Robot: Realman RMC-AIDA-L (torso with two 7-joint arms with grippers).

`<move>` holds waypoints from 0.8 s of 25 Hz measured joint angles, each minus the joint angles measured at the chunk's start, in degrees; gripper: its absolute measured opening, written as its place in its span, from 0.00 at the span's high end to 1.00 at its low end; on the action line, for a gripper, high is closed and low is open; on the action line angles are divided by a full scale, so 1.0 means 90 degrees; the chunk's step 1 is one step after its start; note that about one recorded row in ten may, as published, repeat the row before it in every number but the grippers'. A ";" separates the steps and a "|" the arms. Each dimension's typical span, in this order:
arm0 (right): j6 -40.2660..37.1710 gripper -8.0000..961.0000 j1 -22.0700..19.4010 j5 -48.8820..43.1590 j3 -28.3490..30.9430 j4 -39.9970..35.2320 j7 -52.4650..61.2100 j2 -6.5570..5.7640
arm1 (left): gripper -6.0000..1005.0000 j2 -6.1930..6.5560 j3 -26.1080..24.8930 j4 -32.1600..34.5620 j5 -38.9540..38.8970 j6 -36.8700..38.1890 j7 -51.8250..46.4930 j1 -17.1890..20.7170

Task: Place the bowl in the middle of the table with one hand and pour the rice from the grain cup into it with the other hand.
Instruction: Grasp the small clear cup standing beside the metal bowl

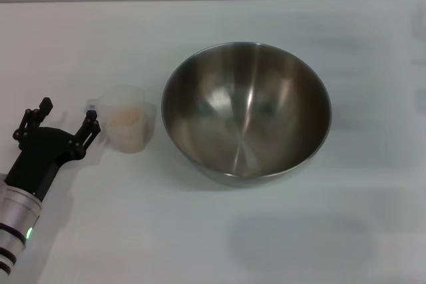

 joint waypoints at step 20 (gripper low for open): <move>0.0000 0.47 0.0029 0.0000 0.0007 -0.0007 0.0000 0.0000 | 0.34 0.0000 -0.0089 0.0018 -0.0009 -0.0209 -0.0028 -0.0197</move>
